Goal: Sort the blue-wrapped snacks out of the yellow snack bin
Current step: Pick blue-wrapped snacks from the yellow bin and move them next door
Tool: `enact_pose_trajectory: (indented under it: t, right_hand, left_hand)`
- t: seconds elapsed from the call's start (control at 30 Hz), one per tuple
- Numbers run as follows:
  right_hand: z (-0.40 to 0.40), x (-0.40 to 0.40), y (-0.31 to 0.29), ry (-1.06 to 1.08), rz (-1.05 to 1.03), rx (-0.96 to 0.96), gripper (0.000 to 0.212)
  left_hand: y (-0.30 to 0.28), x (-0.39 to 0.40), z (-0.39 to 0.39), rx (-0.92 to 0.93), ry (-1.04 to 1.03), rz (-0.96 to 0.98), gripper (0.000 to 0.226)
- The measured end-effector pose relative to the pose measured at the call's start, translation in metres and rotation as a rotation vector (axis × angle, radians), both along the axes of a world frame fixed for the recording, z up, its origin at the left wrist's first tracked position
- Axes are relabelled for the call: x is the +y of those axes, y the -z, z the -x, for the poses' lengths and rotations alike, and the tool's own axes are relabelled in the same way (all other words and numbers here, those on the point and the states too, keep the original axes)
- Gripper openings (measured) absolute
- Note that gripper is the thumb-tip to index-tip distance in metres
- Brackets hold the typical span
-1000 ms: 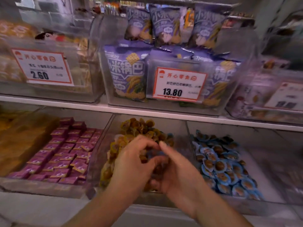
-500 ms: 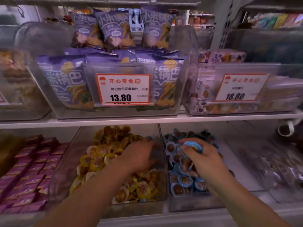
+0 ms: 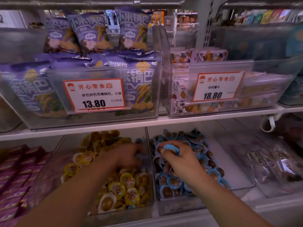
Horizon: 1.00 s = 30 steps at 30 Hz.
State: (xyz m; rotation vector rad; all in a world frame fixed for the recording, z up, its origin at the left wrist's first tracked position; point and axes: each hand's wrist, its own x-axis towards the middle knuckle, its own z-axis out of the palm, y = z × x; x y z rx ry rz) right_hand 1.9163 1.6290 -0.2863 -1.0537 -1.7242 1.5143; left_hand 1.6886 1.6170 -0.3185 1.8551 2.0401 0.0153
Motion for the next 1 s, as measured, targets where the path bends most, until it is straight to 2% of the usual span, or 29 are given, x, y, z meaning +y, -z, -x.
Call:
enact_pose_trajectory:
  t: [0.07,0.1,0.27,0.33,0.4,0.47,0.53,0.6,0.67,0.73,0.77,0.9,1.0]
  right_hand:
    - [-0.003,0.001,-0.002,0.010,0.002,0.013,0.010]
    - [-0.005,0.002,-0.004,0.018,0.008,0.026,0.009]
    - [-0.005,-0.001,-0.014,0.073,0.049,0.137,0.010]
    - [-0.003,-0.006,-0.020,0.111,0.023,0.203,0.012]
    - [0.001,-0.012,-0.028,0.143,-0.008,0.272,0.013]
    - [0.008,-0.021,-0.035,0.145,-0.011,0.303,0.011]
    - [0.019,-0.033,-0.039,0.094,0.061,0.322,0.009]
    - [0.031,-0.046,-0.042,0.017,0.147,0.352,0.011]
    - [0.041,-0.058,-0.044,-0.061,0.171,0.345,0.019]
    - [0.049,-0.068,-0.045,-0.094,0.094,0.253,0.038]
    - [0.053,-0.070,-0.044,-0.074,0.066,0.227,0.039]
    - [0.062,-0.067,-0.040,-0.008,0.207,0.328,0.008]
    - [0.060,-0.059,-0.038,0.025,0.303,0.377,0.006]
  left_hand:
    - [-0.011,-0.007,0.010,-0.164,-0.017,-0.110,0.018]
    - [-0.017,-0.012,0.014,-0.244,-0.029,-0.152,0.015]
    - [-0.042,-0.040,0.031,-0.456,-0.196,-0.331,0.021]
    - [-0.048,-0.060,0.031,-0.664,-0.348,-0.403,0.021]
    - [-0.052,-0.081,0.026,-0.797,-0.472,-0.489,0.020]
    - [-0.056,-0.098,0.014,-1.051,-0.534,-0.576,0.017]
    - [-0.061,-0.110,-0.003,-1.318,-0.601,-0.625,0.018]
    - [-0.062,-0.115,-0.022,-1.424,-0.641,-0.633,0.015]
    - [-0.063,-0.117,-0.038,-1.399,-0.610,-0.639,0.016]
    - [-0.065,-0.118,-0.049,-1.332,-0.528,-0.672,0.016]
    - [-0.065,-0.118,-0.052,-1.276,-0.502,-0.697,0.017]
    - [-0.061,-0.119,-0.046,-0.999,-0.446,-0.788,0.021]
    - [-0.058,-0.121,-0.033,-0.879,-0.483,-0.853,0.020]
